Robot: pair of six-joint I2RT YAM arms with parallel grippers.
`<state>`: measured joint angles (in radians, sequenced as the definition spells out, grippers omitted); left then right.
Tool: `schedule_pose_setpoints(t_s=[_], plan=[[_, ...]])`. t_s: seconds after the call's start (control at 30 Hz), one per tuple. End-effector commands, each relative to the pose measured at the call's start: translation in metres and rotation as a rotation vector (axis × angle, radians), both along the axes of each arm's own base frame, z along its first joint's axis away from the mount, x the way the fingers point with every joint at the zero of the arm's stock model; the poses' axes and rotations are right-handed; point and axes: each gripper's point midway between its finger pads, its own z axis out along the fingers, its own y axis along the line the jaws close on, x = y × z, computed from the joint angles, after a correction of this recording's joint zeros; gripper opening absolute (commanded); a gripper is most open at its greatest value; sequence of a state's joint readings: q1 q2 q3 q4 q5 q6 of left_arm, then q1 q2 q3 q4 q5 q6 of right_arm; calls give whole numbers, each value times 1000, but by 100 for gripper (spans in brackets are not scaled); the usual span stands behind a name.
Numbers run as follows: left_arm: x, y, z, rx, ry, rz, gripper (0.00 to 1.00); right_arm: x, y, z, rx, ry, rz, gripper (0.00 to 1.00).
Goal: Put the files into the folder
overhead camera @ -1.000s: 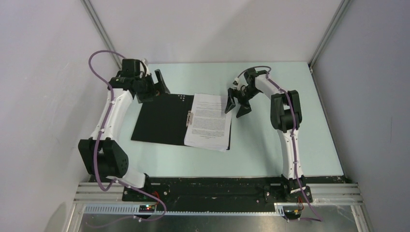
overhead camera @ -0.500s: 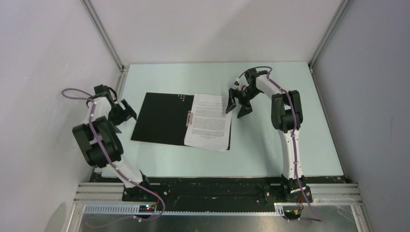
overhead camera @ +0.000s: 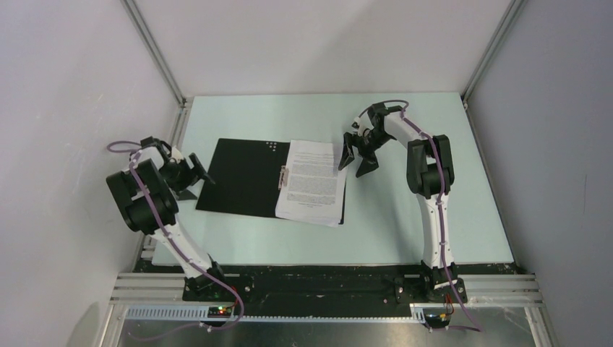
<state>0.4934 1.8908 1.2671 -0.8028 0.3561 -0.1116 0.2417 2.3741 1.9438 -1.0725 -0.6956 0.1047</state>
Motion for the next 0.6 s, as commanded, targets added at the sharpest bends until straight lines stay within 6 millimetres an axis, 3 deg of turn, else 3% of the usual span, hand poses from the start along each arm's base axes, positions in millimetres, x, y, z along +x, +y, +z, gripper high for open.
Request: schedule_pose_setpoints(t_s=[0.0,0.3,0.57], plan=[[8,-37,16,-176,-124,-69,87,3,-5,-1,-26,-23,2,87],[8,-62,44,-184,-208,-142,86,5,-1,-1,-20,-29,9,87],[13,-112,113,-262,-394,-250,85,9,-5,-3,-24,-32,-2,87]])
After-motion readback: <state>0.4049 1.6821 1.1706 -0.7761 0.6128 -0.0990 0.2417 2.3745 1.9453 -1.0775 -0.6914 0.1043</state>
